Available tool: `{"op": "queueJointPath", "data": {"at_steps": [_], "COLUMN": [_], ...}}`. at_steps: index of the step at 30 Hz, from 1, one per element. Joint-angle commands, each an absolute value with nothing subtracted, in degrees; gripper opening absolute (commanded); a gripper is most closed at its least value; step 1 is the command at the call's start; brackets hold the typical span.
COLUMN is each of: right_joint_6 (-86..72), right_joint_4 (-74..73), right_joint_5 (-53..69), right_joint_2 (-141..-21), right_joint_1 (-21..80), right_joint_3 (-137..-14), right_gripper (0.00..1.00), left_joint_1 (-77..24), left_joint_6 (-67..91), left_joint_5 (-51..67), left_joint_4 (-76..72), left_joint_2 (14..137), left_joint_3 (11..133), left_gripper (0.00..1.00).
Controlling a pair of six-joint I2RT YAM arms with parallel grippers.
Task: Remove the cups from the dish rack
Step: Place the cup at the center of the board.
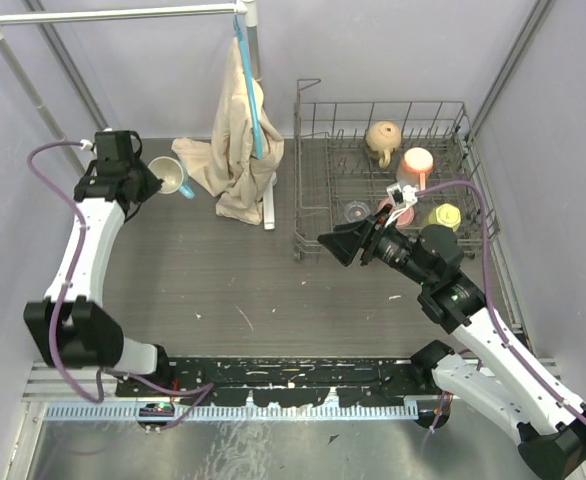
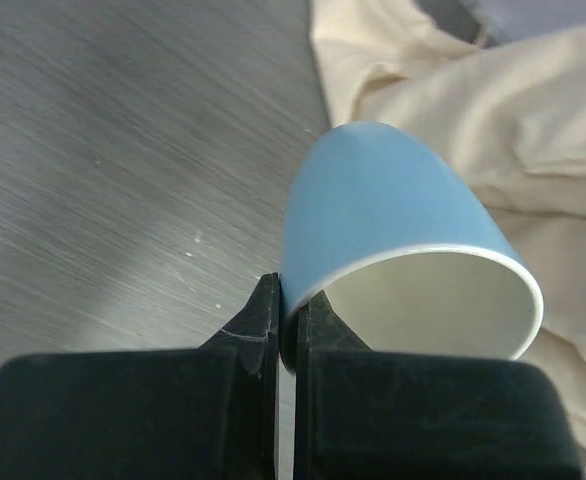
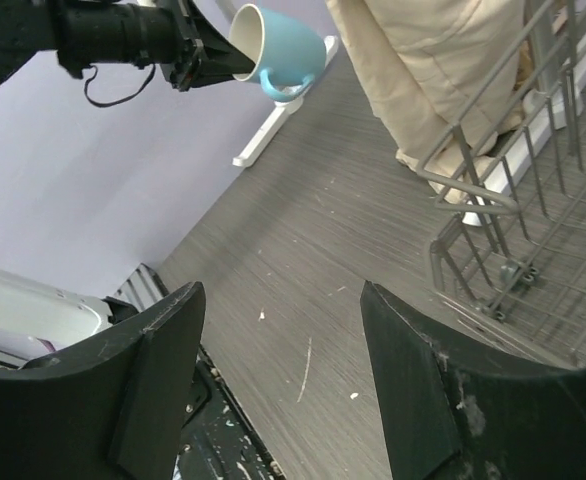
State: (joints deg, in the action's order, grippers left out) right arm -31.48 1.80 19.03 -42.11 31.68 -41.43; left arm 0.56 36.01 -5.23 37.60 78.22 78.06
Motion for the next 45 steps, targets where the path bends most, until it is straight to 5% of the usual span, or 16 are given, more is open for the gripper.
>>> {"op": "queueJointPath", "data": {"at_steps": [1, 19, 37, 45], "right_joint_6": [-27.84, -26.83, -27.16, -27.73], "right_joint_4": [0.78, -0.92, -0.67, -0.66], "right_joint_5": [15.98, 13.91, 12.59, 12.61], "right_joint_2": [-40.58, -41.39, -42.17, -41.92], "right_joint_1": [31.64, 31.64, 31.64, 31.64], "right_joint_3": [-42.25, -41.92, -41.59, -41.06], "right_gripper": [0.7, 0.7, 0.7, 0.7], "left_joint_1": [1.85, 4.79, 5.1, 5.36], "left_joint_6": [35.75, 33.57, 32.31, 31.89], "left_joint_5": [-10.89, -6.43, -5.2, -5.06], "left_joint_4": [37.53, 50.11, 60.94, 61.49], "left_joint_2": [85.82, 119.55, 130.93, 132.45], "left_joint_3": [84.26, 112.64, 125.83, 126.04], "left_gripper": [0.0, 0.0, 0.0, 0.18]}}
